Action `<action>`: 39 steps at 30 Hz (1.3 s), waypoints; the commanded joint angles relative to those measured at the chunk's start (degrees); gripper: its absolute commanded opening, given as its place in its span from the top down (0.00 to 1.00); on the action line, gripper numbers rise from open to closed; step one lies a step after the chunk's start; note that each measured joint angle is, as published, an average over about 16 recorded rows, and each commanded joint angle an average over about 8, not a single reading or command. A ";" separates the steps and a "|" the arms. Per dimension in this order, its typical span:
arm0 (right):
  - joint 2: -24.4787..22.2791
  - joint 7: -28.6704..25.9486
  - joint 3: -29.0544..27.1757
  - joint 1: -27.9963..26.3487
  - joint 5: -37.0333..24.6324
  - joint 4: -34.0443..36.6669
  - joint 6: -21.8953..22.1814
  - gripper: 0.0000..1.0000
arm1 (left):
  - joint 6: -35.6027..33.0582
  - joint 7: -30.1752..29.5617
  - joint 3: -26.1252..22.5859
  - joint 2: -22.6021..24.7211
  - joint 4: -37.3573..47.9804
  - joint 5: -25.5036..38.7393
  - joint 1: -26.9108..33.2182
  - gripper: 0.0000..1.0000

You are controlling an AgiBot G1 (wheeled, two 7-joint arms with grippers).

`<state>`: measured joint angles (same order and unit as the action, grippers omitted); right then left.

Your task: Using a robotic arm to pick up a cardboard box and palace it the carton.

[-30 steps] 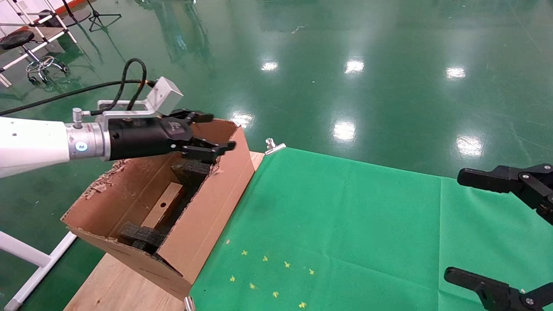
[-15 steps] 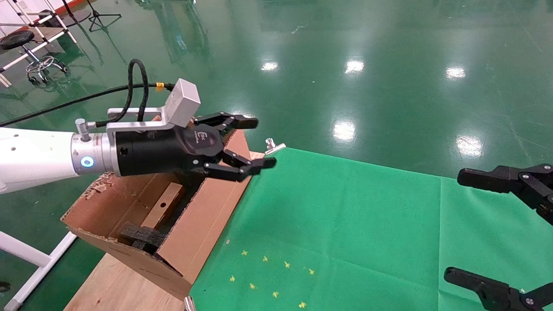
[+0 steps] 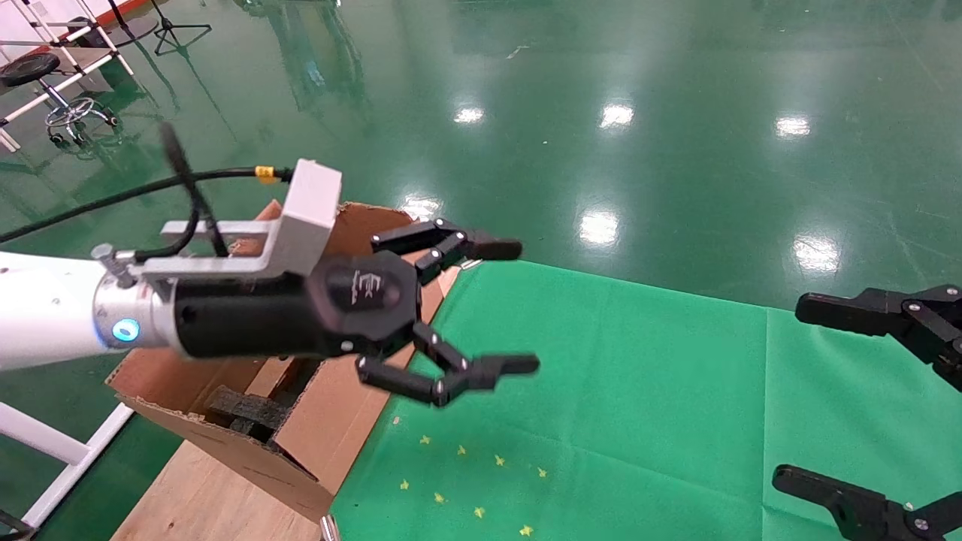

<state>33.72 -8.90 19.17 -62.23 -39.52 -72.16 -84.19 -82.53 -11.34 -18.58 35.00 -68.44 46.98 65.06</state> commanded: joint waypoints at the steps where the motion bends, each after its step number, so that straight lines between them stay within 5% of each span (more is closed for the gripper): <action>1: 0.00 0.00 0.00 0.00 0.00 0.00 0.00 0.00 | -1.04 0.19 0.84 0.01 -1.68 -1.68 -1.15 0.00; 11: -0.01 0.00 0.00 0.01 0.02 0.01 0.01 0.00 | -4.02 0.70 3.24 -0.01 -6.51 -6.54 -4.44 0.00; 39: -0.01 0.01 0.00 0.01 0.03 0.02 0.01 0.00 | -3.16 0.62 2.59 0.01 -5.15 -5.18 -3.54 0.00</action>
<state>33.71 -8.90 19.17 -62.22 -39.50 -72.15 -84.18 -85.70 -10.72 -15.98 35.01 -73.60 41.79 61.50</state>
